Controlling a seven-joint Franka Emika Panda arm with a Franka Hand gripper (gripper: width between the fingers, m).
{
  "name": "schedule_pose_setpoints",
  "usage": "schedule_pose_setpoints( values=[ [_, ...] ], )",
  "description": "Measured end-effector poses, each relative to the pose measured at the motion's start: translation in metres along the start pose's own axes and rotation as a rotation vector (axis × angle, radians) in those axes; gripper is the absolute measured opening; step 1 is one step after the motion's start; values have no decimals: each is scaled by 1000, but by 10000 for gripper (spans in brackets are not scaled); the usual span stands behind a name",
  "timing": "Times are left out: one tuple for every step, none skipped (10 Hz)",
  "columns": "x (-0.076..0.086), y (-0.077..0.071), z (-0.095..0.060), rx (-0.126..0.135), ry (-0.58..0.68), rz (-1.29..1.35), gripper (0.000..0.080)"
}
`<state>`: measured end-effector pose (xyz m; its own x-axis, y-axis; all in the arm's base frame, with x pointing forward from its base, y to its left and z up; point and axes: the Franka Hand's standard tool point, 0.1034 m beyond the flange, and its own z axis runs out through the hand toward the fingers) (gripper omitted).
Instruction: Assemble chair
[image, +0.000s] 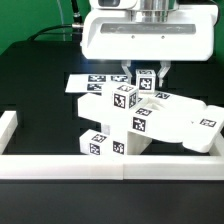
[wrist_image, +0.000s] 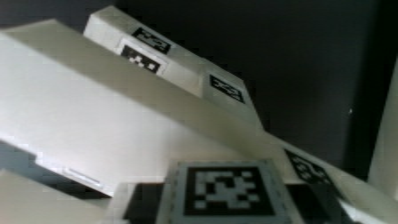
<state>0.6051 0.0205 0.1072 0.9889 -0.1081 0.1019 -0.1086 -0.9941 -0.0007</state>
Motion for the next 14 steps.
schedule_pose_setpoints(
  values=[
    [0, 0, 0, 0, 0, 35, 269],
    [0, 0, 0, 1, 0, 114, 269],
    [0, -1, 0, 1, -1, 187, 271],
    [0, -1, 0, 1, -1, 262, 271],
    [0, -1, 1, 2, -1, 308, 271],
    [-1, -2, 1, 9, -3, 399, 271],
    [-1, -3, 1, 10, -4, 472, 271],
    [-1, -3, 1, 11, -4, 528, 271],
    [-1, -4, 1, 12, -5, 569, 271],
    [-1, -5, 1, 19, -8, 664, 271],
    [-1, -6, 1, 23, -10, 734, 271],
    [-1, -7, 1, 28, -13, 795, 271],
    [-1, -7, 1, 29, -13, 830, 271],
    [-1, -9, 1, 36, -17, 900, 271]
  ],
)
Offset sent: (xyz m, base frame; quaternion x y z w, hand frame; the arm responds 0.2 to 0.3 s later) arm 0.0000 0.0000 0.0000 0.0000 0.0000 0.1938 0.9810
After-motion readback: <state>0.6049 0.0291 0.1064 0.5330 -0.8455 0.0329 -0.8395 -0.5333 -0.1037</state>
